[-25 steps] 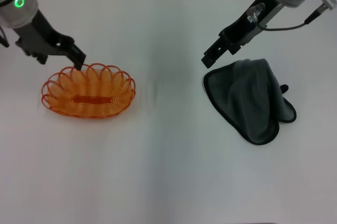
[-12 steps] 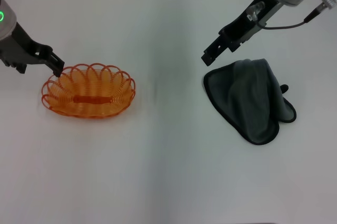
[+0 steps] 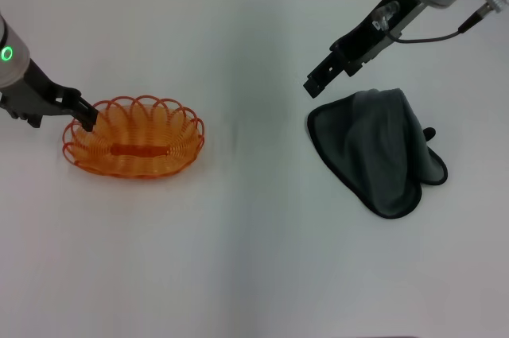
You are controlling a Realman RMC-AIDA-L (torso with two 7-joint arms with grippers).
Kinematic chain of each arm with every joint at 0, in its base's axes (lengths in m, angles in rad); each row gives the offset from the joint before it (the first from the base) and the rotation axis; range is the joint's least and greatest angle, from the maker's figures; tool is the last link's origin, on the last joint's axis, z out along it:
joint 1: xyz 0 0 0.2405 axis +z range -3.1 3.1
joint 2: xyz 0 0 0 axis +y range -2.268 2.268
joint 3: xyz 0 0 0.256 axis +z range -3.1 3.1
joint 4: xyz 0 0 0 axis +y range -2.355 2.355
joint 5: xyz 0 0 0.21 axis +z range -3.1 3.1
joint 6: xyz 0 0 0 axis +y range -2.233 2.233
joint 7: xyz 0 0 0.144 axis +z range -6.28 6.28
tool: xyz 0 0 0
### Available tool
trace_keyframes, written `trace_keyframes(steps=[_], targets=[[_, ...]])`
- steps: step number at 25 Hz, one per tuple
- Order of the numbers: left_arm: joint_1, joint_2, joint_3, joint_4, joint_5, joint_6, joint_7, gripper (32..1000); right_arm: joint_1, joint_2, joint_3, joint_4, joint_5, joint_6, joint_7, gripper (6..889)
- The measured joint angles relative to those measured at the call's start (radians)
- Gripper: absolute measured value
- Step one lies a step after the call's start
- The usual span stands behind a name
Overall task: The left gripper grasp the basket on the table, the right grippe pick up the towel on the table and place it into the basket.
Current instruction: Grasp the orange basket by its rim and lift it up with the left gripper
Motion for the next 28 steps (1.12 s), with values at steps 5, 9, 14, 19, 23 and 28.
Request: trace_keyframes(steps=[5, 9, 14, 19, 23, 28], targets=[[0.006, -0.0115, 0.000, -0.035, 0.000, -0.048, 0.000, 878, 0.000, 0.000, 0.000, 0.000, 0.003, 0.002, -0.002, 851], [0.006, -0.0249, 0.002, -0.065, -0.001, -0.081, 0.003, 878, 0.000, 0.000, 0.000, 0.000, 0.003, 0.011, -0.002, 851], [0.006, -0.0368, 0.003, -0.090, -0.001, -0.105, 0.006, 878, 0.000, 0.000, 0.000, 0.000, 0.004, 0.011, -0.004, 851], [0.006, -0.0401, 0.005, -0.096, -0.005, -0.109, 0.009, 878, 0.000, 0.000, 0.000, 0.000, 0.005, 0.012, -0.004, 850], [0.006, -0.0416, 0.006, -0.098, -0.008, -0.111, 0.009, 878, 0.001, 0.000, 0.000, 0.000, 0.004, 0.014, -0.006, 850], [0.004, -0.0468, 0.008, -0.111, -0.009, -0.120, 0.014, 879, 0.003, 0.001, 0.000, 0.000, 0.004, 0.016, -0.011, 850]])
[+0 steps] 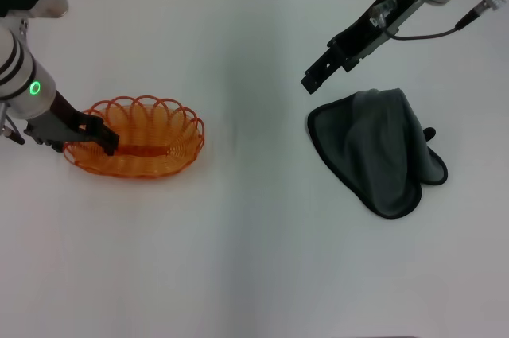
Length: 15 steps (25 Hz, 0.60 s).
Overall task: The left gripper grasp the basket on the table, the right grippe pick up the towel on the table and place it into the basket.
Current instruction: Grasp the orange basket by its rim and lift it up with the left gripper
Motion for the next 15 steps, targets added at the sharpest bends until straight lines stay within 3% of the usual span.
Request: trace_keyframes(steps=[15], targets=[[-0.004, -0.0049, 0.000, -0.006, 0.002, -0.007, 0.005, 791, 0.001, 0.000, 0.000, 0.000, -0.001, -0.001, -0.002, 850]])
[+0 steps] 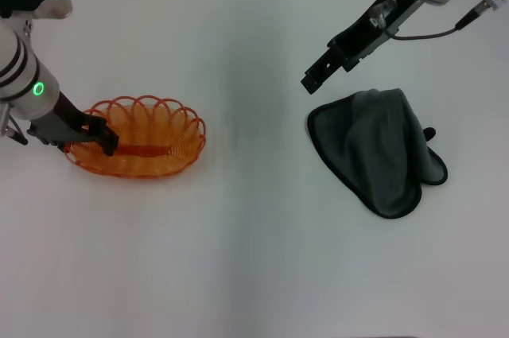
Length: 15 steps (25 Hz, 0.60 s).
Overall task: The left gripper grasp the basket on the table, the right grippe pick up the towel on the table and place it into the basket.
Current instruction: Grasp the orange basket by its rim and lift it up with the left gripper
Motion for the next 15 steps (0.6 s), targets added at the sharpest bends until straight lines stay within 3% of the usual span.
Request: trace_keyframes(steps=[7, 15], targets=[[0.006, 0.0010, -0.001, 0.000, 0.001, -0.006, 0.000, 750, 0.001, 0.000, 0.000, 0.000, 0.000, 0.000, 0.000, 850], [0.006, 0.0032, 0.000, 0.000, 0.000, -0.007, 0.011, 364, 0.003, 0.000, 0.000, 0.000, 0.000, 0.000, 0.000, 850]])
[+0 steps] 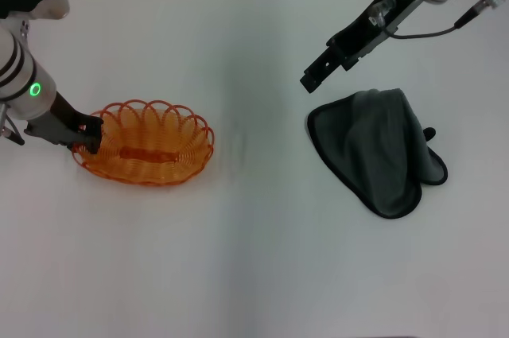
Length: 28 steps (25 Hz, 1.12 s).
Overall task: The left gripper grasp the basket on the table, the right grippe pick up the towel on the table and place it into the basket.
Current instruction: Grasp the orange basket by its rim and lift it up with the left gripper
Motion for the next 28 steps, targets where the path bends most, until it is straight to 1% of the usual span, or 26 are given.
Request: trace_keyframes(steps=[2, 8, 10, 13, 15, 19, 25, 27, 28], targets=[[0.000, 0.0000, 0.000, 0.000, 0.000, 0.000, 0.000, 257, 0.001, 0.000, 0.000, 0.000, 0.000, 0.001, 0.000, 850], [0.000, 0.0001, -0.007, 0.002, -0.002, 0.001, 0.007, 247, -0.002, 0.000, 0.000, 0.000, 0.000, 0.004, 0.000, 849], [0.000, 0.0022, -0.009, 0.006, -0.011, 0.008, 0.016, 242, -0.004, 0.000, 0.000, 0.000, 0.000, 0.005, 0.000, 849], [0.000, 0.0114, -0.018, 0.009, -0.049, 0.027, 0.037, 234, -0.005, 0.000, 0.000, 0.000, 0.000, 0.007, 0.000, 849], [0.000, 0.0227, -0.032, 0.014, -0.085, 0.044, 0.055, 229, -0.006, 0.000, 0.000, 0.000, 0.001, 0.007, 0.000, 849], [0.000, 0.0313, -0.048, 0.024, -0.105, 0.067, 0.070, 208, -0.006, 0.000, 0.000, 0.000, 0.001, 0.008, 0.000, 849], [0.001, 0.0355, -0.071, 0.034, -0.110, 0.091, 0.085, 162, -0.007, 0.000, 0.001, 0.000, 0.001, 0.008, 0.000, 849], [0.001, 0.0368, -0.098, 0.040, -0.111, 0.104, 0.098, 143, -0.008, 0.000, 0.004, 0.000, 0.002, 0.008, 0.000, 849], [0.001, 0.0369, -0.126, 0.044, -0.111, 0.115, 0.112, 138, -0.008, 0.000, 0.005, 0.000, 0.002, 0.008, 0.000, 849]])
